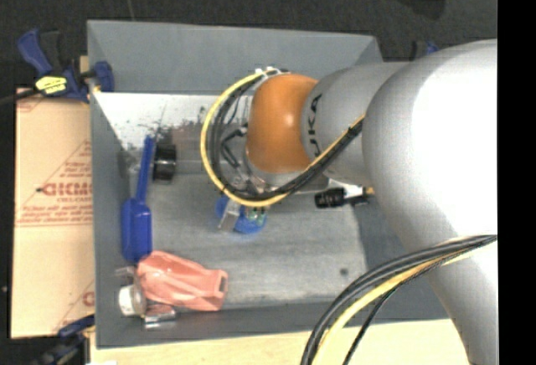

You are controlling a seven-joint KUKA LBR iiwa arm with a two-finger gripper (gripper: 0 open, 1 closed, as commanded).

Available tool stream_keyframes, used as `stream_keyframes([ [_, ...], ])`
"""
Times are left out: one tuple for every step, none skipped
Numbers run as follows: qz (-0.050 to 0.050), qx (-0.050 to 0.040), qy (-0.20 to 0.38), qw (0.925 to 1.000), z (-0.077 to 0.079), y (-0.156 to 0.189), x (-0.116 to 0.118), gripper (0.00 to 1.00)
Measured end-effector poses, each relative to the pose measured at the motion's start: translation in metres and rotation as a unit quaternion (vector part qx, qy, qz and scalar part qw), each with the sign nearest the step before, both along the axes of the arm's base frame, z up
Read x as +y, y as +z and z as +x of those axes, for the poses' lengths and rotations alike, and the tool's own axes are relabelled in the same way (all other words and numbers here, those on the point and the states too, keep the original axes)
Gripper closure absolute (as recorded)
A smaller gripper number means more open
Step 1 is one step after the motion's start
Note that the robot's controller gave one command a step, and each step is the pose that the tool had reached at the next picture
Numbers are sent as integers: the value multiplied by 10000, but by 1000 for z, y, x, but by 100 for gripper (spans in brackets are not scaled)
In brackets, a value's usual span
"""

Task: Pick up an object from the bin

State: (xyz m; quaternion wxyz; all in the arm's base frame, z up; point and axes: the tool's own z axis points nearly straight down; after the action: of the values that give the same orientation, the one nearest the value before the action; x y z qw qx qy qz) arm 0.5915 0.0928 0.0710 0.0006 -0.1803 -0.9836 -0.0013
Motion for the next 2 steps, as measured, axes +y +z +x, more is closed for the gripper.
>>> stream_keyframes([
  [-2, 58, -3, 10000, -3, 15, 0, 100],
  [2, 26, 8, 10000, -1, 63, 0, 100],
])
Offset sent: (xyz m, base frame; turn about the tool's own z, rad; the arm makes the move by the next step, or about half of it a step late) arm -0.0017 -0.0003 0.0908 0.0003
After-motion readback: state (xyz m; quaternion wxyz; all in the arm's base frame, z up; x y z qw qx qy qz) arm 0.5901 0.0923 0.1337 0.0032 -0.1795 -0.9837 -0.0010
